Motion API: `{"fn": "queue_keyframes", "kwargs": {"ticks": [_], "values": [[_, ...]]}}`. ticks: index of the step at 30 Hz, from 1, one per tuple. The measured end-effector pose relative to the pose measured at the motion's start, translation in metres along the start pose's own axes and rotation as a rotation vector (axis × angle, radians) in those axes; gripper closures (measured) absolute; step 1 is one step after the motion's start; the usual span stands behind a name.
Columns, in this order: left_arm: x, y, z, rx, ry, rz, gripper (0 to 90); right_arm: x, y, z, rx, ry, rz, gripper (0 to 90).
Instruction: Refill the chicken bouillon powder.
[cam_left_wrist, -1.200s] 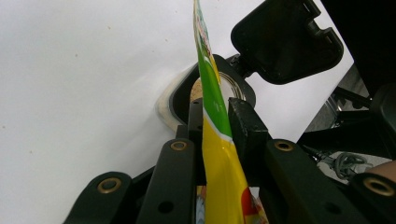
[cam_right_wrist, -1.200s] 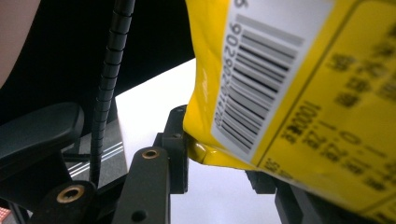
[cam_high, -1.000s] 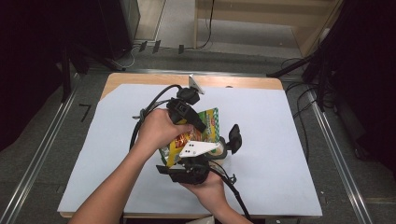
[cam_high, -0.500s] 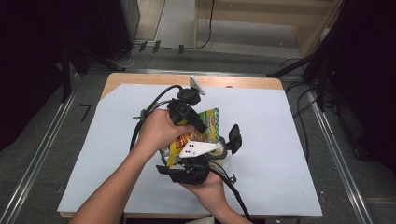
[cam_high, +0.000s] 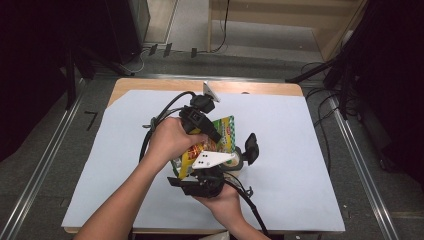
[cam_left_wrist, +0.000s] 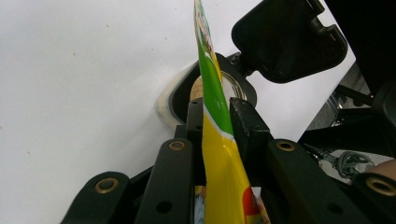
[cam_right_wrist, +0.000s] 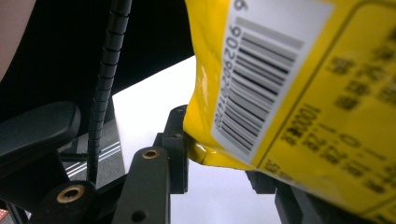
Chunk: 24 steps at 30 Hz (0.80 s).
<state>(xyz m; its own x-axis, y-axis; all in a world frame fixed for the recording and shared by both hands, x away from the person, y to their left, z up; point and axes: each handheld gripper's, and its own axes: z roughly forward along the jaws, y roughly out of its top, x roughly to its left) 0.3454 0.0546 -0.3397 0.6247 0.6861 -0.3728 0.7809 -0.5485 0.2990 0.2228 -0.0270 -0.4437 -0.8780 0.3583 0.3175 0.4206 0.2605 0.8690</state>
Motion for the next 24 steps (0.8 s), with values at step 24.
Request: {"fn": "queue_keyframes", "kwargs": {"ticks": [24], "values": [[-0.0041, 0.0060, -0.0009, 0.016, 0.012, 0.014, 78.7, 0.0006, 0.0034, -0.0033, -0.011, -0.004, 0.001, 66.6]]}}
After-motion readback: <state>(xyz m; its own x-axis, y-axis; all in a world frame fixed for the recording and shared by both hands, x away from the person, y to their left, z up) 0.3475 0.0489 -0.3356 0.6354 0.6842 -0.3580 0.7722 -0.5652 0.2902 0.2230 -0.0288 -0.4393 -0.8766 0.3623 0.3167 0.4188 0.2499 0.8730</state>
